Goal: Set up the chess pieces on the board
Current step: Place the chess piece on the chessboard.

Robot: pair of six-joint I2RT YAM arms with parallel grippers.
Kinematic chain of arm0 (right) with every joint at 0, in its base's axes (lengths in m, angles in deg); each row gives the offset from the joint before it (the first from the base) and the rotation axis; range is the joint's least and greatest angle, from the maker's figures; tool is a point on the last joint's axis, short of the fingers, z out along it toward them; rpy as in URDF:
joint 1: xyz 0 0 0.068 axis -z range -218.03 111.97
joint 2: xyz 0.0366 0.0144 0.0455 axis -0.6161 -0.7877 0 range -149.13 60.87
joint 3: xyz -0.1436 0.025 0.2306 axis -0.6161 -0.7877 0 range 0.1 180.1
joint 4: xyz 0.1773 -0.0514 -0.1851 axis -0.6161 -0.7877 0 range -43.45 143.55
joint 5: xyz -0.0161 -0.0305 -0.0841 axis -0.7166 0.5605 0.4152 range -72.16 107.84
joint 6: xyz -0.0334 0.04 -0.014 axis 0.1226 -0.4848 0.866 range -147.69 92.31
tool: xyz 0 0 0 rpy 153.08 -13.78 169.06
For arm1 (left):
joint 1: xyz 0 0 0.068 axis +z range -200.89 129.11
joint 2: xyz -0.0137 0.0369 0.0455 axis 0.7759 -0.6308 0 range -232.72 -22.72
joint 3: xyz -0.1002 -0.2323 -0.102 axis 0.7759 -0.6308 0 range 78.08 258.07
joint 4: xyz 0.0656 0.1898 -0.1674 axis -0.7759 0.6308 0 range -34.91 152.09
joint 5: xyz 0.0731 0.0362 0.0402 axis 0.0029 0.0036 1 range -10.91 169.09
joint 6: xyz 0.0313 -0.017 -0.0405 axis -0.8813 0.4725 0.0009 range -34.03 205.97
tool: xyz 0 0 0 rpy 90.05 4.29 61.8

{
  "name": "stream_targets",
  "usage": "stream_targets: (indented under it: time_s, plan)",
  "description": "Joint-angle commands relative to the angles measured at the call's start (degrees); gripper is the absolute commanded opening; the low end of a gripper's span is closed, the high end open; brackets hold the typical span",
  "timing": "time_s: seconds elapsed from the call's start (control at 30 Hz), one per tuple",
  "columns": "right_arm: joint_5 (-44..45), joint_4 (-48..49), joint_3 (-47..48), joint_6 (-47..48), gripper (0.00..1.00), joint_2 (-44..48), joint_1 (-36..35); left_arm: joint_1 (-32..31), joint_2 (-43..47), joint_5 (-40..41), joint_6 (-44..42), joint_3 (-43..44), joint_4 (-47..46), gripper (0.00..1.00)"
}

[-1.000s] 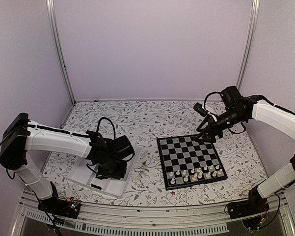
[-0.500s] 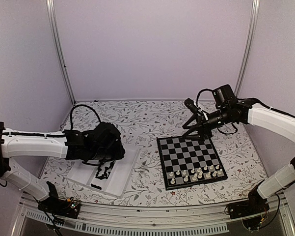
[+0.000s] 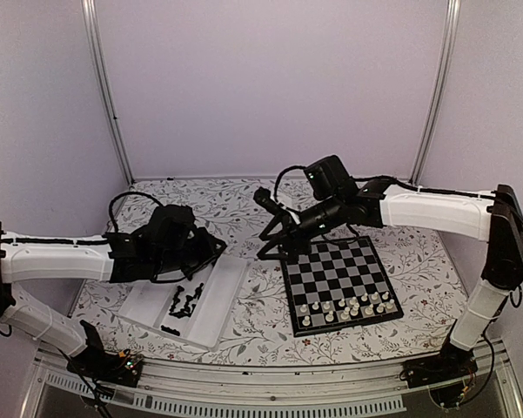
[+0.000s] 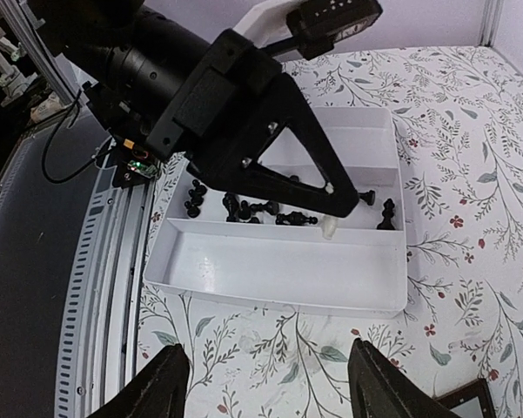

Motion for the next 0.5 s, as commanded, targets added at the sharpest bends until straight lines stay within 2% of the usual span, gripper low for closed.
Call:
stream_targets:
  time_s: [0.0, 0.3, 0.47]
  plan:
    - [5.5, 4.1, 3.4, -3.0, 0.65, -4.4, -1.5, 2.3, 1.6, -5.0, 2.9, -2.3, -9.8, 0.12]
    - [7.5, 7.2, 10.2, -7.3, 0.6, -10.7, -3.6, 2.9, 0.5, -9.6, 6.9, -5.5, -19.4, 0.12]
    - [8.3, 7.0, 12.4, -9.0, 0.58, -13.2, -4.2, 2.9, 1.3, -9.2, 7.3, -6.9, -20.3, 0.12]
